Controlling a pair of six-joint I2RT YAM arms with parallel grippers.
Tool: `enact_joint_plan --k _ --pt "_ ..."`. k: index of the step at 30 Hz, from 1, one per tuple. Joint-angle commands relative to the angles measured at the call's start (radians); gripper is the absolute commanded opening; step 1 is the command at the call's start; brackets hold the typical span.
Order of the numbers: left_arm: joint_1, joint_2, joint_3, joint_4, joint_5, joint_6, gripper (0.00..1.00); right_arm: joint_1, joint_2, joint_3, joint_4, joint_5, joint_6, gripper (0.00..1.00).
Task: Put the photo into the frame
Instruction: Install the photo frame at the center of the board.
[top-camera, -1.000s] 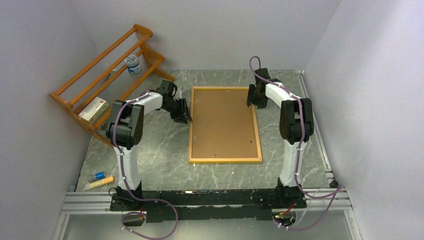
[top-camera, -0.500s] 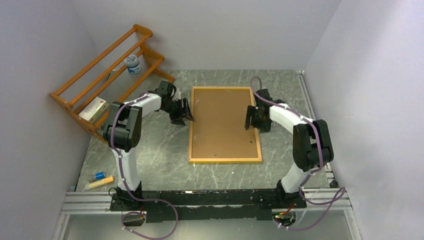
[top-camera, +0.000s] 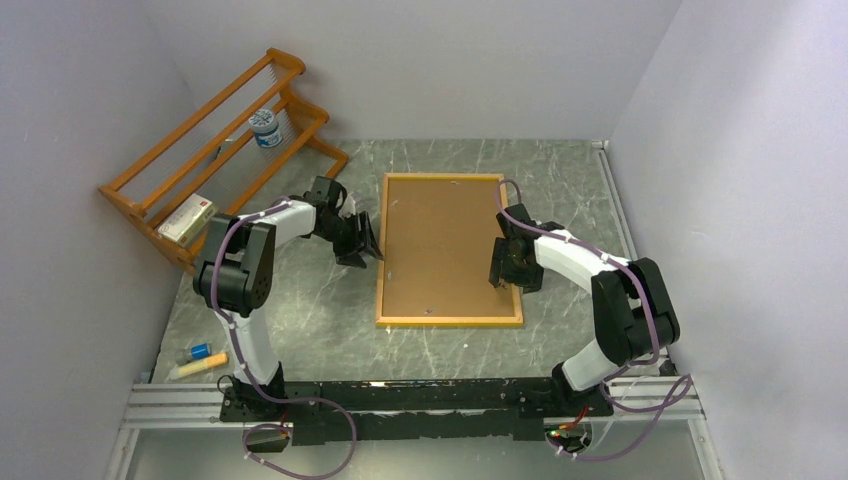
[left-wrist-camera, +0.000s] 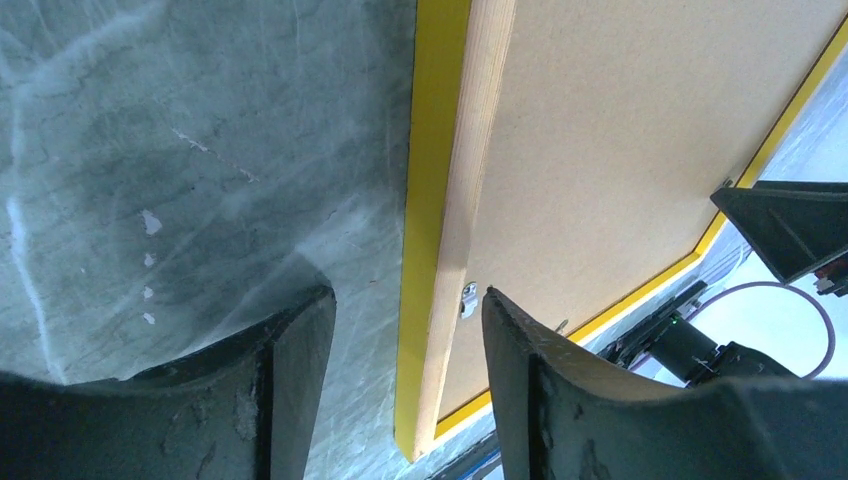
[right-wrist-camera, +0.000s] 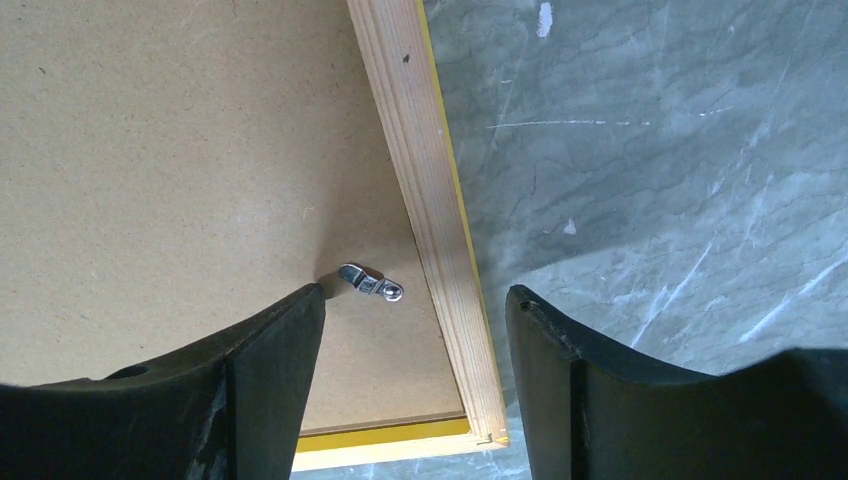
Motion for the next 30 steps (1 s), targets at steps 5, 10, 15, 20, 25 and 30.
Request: enact_joint_plan --k 5,10,15,20,25,30 --pt "-0.002 -0.023 -0.021 -0.014 0.024 0.011 0.58 0.006 0.057 0.034 0.013 0.068 0.03 0.52" --pt "-0.003 -0.018 -0.023 -0.006 0.024 0.011 0.59 0.006 0.052 0.013 0.035 0.041 0.045 0.42" --pt "-0.003 -0.011 -0.031 0.011 0.042 -0.003 0.58 0.005 0.044 0.004 0.044 0.018 0.05 0.35" --pt "-0.003 -0.004 -0.029 0.008 0.041 -0.006 0.58 0.005 0.048 0.009 0.047 0.005 0.048 0.38" --pt "-0.003 -0.001 -0.027 -0.008 0.02 0.0 0.58 0.005 0.068 0.016 0.052 -0.002 0.049 0.52" --pt "-0.003 -0.004 -0.03 -0.012 0.015 0.0 0.58 0.005 0.07 0.001 0.063 -0.041 0.042 0.37"
